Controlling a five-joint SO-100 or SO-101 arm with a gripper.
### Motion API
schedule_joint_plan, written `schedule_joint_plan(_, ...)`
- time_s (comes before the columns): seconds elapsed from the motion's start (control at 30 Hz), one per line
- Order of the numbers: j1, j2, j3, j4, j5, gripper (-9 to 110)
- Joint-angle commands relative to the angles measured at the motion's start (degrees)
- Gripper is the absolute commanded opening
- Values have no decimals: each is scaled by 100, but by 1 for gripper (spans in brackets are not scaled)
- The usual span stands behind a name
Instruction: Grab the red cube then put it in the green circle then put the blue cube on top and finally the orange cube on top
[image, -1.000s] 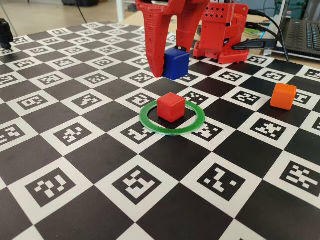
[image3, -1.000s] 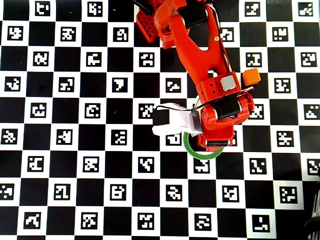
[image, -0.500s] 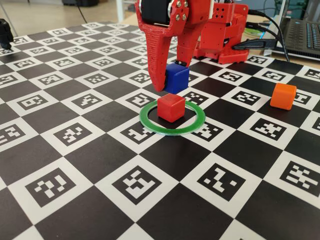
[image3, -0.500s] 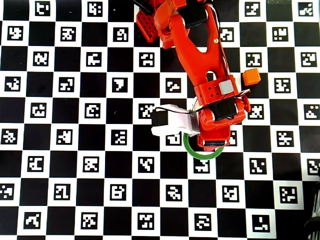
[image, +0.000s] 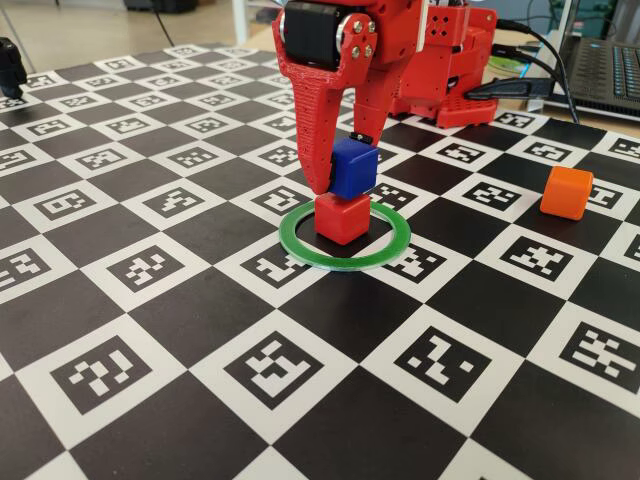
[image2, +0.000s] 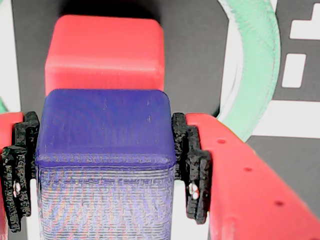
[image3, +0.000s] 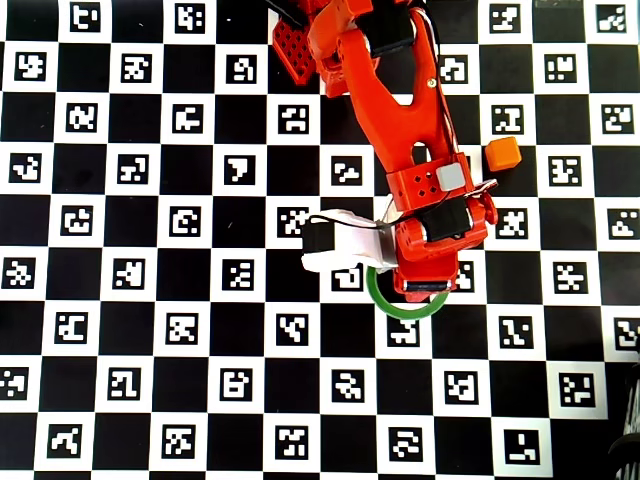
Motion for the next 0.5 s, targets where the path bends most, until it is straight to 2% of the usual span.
schedule_joint_plan(0.0,53,185,-18,-44,-26,9)
schedule_joint_plan(0.47,53,185,62,-176,-35,9)
